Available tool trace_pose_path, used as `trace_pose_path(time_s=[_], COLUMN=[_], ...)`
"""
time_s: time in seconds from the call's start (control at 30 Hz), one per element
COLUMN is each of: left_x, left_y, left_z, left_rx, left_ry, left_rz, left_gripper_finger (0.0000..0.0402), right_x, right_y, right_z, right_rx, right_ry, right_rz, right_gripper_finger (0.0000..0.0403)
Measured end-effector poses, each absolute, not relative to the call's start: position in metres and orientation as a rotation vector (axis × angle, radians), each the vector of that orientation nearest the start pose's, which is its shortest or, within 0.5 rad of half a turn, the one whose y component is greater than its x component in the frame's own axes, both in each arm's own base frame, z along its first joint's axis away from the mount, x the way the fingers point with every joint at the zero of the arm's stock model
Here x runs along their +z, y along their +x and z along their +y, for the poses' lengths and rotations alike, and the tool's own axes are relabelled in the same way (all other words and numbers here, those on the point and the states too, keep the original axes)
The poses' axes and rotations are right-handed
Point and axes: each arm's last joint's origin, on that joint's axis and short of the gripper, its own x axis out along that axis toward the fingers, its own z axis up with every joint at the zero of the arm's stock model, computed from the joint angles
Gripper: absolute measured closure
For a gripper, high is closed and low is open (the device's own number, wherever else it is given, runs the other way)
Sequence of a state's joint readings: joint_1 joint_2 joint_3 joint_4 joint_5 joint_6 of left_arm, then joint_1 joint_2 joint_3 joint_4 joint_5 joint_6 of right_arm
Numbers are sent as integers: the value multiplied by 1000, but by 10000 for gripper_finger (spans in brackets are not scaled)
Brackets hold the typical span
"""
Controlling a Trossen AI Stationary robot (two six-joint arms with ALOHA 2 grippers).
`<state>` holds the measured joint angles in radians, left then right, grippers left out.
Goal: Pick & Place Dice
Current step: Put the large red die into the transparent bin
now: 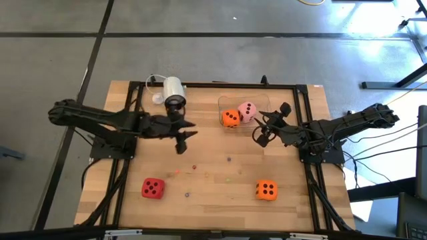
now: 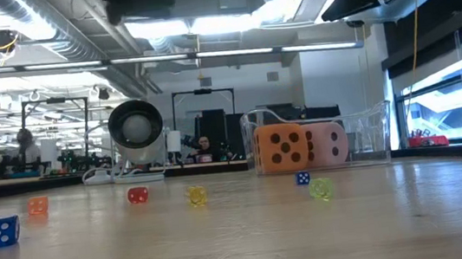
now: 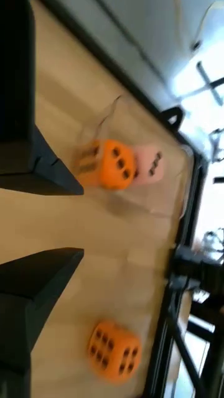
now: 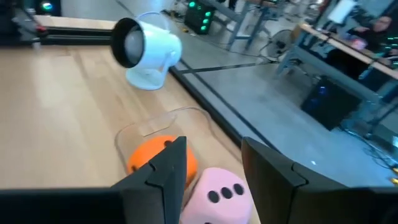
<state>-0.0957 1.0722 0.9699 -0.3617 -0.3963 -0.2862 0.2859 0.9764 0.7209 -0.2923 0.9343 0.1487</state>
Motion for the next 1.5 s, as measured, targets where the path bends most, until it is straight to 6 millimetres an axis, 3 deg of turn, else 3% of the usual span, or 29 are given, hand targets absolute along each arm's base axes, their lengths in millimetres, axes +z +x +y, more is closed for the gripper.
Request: trace_pose_path(time_s=[0.4, 0.77, 0.9, 1.23, 1.5], left_x=[328, 313, 310, 305, 302], left_y=[202, 183, 179, 168, 157], left_z=[-44, -72, -87, -117, -131], left_rx=[184, 170, 158, 154, 90], left_ry=[-331, -509, -498, -569, -709], left_rz=[497, 689, 702, 698, 816], left_gripper_finger=[274, 276, 277, 277, 277], right_x=[273, 275, 273, 251, 231], right_y=[198, 200, 202, 221, 244], right_z=[36, 39, 39, 45, 52], right_rx=[-551, -470, -474, -500, -495], right_ry=[-134, -68, -24, 29, 51], right_rz=[410, 393, 392, 456, 463], right_gripper_finger=[249, 249, 249, 249, 250])
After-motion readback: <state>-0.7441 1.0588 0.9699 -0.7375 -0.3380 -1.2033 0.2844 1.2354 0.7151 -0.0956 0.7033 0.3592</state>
